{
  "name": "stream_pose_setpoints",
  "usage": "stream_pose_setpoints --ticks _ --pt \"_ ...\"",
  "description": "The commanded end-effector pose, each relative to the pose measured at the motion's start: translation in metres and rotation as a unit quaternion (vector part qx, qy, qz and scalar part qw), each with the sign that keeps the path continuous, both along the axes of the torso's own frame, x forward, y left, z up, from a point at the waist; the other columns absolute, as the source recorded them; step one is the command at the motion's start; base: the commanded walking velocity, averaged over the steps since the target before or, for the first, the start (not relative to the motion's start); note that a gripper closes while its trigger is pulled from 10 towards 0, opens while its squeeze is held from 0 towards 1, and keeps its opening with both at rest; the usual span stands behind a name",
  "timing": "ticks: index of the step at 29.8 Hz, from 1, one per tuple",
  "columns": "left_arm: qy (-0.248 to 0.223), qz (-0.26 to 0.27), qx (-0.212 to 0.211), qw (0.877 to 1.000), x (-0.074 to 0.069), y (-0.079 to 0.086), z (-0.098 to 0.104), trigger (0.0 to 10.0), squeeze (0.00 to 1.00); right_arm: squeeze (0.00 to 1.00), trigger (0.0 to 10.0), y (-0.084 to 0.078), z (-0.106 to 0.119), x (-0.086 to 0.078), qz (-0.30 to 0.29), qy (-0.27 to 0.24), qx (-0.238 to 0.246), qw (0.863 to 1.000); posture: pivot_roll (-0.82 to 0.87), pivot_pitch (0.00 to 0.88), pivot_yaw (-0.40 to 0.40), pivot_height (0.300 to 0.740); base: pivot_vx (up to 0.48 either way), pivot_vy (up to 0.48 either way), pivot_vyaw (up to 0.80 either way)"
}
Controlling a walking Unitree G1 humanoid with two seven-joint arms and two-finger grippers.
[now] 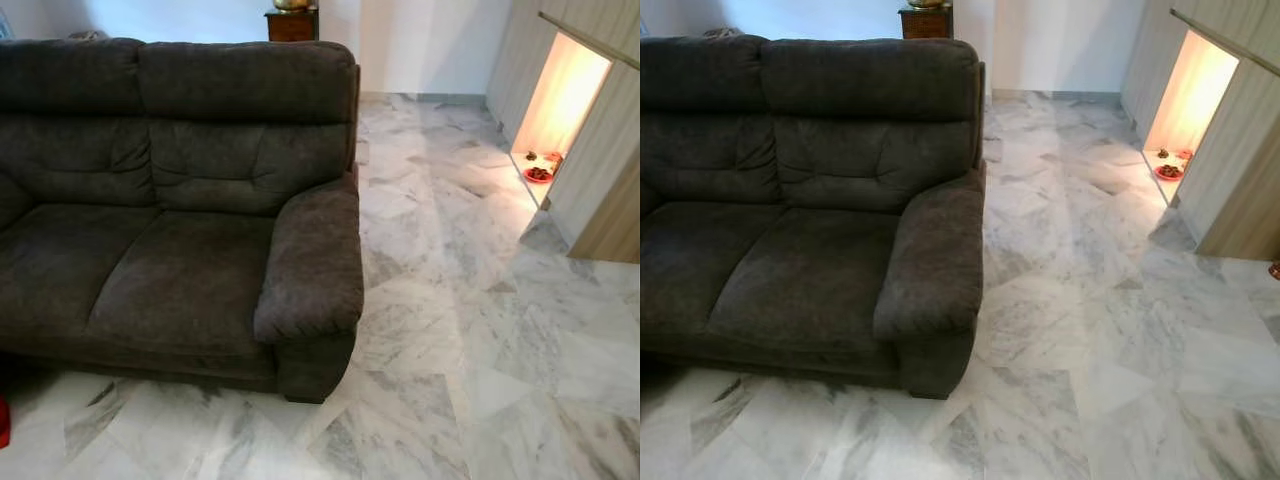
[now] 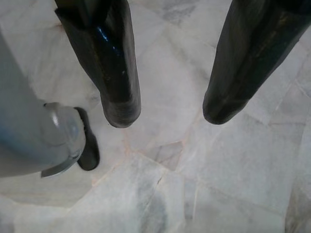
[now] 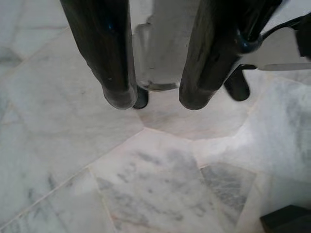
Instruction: Move the pillow to the sofa from floor
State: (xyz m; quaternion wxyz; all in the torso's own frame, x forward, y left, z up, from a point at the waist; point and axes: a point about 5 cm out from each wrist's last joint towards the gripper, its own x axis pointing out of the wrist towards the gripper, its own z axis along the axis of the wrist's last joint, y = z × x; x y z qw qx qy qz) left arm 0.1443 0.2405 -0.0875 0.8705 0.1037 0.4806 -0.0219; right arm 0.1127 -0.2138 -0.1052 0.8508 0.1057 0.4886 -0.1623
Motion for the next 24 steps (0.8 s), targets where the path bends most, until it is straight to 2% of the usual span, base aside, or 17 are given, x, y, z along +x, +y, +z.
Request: stream_pose_setpoints --ticks 1,24 --pt "0.005 0.0 0.002 1.0 -0.003 0.004 0.0 10.0 0.0 0.0 10.0 0.001 -0.001 -0.003 -0.012 0.002 0.004 1.0 -0.03 0.052 0.091 0.74 0.0 0.274 0.0" --pt "0.024 0.01 0.006 1.0 -0.012 0.008 -0.003 10.0 0.0 0.0 10.0 0.003 -0.005 -0.017 -0.027 0.019 0.016 0.999 -0.03 0.057 0.093 0.74 0.0 0.274 0.0"
